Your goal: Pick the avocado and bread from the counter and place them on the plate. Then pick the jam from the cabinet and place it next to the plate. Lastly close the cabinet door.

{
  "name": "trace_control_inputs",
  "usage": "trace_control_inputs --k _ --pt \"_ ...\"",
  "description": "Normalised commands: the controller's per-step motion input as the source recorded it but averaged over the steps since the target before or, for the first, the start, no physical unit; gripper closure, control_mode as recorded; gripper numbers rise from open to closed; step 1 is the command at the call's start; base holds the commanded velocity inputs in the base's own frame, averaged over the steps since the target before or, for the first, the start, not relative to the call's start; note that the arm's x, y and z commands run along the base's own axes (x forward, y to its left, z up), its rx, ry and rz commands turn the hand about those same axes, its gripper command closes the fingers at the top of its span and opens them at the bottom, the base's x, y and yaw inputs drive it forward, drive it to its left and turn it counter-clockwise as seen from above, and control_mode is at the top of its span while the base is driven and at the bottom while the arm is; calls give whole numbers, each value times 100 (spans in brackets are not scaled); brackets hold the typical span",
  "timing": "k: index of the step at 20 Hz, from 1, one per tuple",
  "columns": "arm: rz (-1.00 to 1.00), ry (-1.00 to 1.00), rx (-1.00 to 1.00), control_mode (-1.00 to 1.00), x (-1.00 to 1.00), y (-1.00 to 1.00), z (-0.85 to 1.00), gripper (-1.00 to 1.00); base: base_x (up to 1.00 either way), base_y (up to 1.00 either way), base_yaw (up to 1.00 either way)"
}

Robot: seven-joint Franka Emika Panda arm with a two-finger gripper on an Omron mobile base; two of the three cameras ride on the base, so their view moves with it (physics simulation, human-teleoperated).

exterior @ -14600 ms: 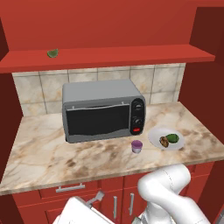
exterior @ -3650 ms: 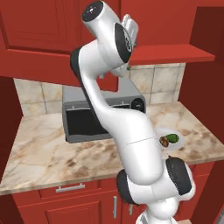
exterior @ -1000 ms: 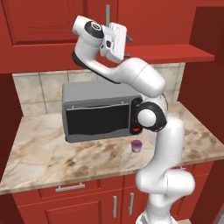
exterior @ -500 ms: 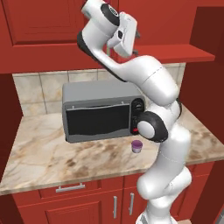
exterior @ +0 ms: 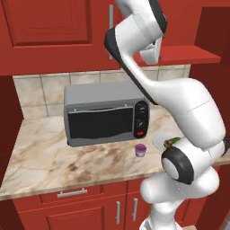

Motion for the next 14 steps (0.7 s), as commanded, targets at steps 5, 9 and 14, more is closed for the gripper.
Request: trace_control_inputs --k 5,9,14 --pt "9 3 0 -100 -90 1 -28 -100 0 0 0" --pt "0 3 0 -100 -77 0 -43 -100 0 0 0" --pt "0 -4 0 -100 -61 -7 -18 -100 0 0 0"
